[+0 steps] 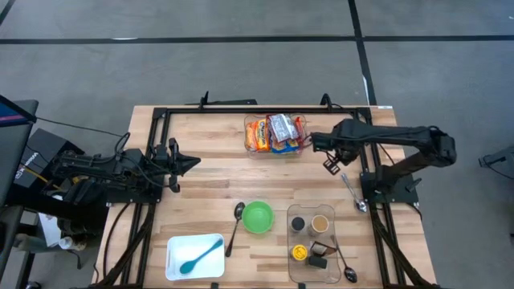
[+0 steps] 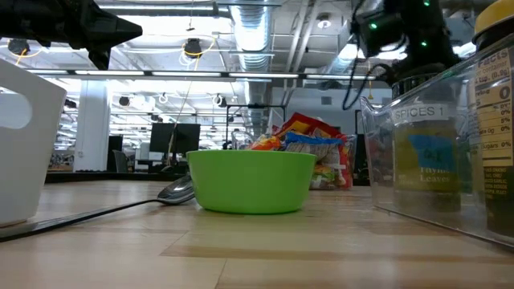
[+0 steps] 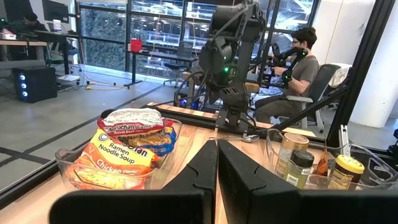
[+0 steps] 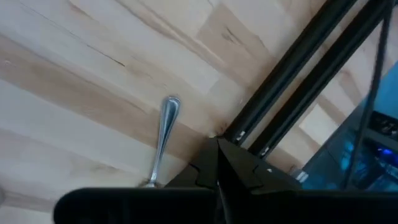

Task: Pick & Place Food Item
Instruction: Put the silver spoon into the white bin

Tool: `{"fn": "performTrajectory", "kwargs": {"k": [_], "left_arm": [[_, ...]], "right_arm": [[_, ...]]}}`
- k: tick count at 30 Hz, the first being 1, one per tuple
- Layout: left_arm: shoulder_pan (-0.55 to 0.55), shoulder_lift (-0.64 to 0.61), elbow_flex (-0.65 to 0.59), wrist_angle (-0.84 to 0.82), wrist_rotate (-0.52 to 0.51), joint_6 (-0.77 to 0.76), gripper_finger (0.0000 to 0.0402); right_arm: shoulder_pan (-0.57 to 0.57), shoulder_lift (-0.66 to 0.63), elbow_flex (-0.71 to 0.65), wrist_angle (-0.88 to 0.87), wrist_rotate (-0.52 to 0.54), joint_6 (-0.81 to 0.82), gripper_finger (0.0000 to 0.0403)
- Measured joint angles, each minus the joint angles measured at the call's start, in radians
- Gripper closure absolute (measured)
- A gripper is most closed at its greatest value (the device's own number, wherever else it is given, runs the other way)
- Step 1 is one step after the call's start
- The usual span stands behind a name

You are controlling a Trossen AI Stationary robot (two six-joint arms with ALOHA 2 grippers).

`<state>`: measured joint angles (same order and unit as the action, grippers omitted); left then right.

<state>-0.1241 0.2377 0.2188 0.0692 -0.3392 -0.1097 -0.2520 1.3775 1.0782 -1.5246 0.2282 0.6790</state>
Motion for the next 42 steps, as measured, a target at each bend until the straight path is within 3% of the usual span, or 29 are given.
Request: {"fn": "performTrajectory", "kwargs": {"k": [9, 17, 31, 42], "left_arm": [[0.000, 0.000, 0.000, 0.000, 0.000, 0.000, 0.0394], [0.000, 0.000, 0.000, 0.000, 0.000, 0.000, 0.0394], [0.000, 0.000, 0.000, -0.001, 0.000, 0.000, 0.0394], [0.000, 0.000, 0.000, -0.001, 0.000, 0.000, 0.0394]], "right_arm": [[0.000, -0.121, -0.260, 0.173, -0.109, 0.039, 0.0402], [0.018, -0.163, -0.410, 0.260, -0.154, 0.192, 0.0402], [0.071, -0.151, -0.478, 0.393, -0.165, 0.231, 0.0402], [0.083, 0.017, -0.478, 0.434, -0.165, 0.105, 0.0402]]}}
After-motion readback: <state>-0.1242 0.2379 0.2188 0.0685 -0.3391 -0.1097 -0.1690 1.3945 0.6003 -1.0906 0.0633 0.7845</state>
